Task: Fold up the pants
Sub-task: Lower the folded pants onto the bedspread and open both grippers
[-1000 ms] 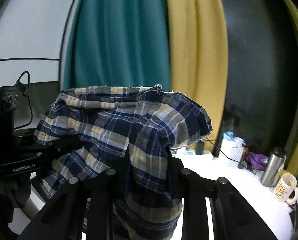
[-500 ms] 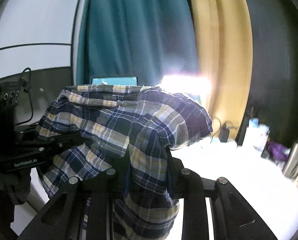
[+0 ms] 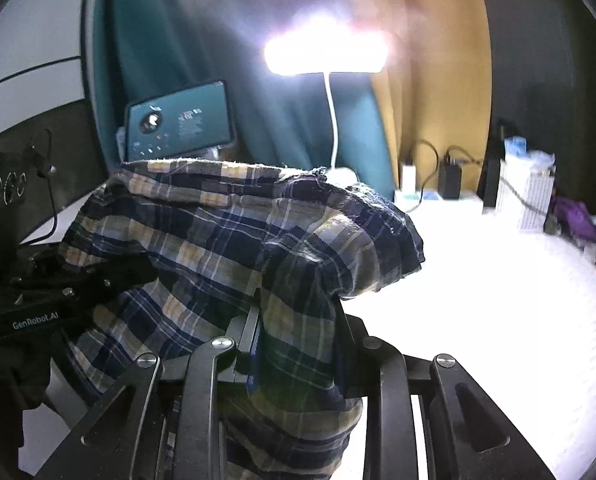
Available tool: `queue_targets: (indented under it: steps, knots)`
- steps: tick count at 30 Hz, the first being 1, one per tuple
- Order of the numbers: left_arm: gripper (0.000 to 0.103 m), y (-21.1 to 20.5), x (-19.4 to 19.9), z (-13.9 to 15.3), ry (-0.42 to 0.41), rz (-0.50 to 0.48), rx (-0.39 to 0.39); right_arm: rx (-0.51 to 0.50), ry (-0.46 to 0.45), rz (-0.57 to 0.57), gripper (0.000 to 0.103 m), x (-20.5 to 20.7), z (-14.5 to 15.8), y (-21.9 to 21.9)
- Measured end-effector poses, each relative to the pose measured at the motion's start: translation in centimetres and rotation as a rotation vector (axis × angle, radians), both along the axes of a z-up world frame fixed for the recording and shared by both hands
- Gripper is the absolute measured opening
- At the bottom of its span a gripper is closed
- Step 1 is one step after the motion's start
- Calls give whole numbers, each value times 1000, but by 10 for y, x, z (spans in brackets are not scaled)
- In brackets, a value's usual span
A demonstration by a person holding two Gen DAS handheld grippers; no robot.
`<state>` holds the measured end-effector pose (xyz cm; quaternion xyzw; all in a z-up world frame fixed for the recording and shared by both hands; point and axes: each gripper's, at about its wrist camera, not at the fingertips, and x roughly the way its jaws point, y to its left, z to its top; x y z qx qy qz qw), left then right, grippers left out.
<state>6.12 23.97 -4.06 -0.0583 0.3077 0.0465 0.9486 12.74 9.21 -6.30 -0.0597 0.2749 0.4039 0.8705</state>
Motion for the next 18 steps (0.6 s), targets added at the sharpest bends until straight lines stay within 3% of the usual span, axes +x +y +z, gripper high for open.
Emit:
queue_targets:
  steps: [18]
  knots:
    - [26, 15, 68, -62, 204, 26, -84, -71, 193, -47, 28, 66, -60, 8]
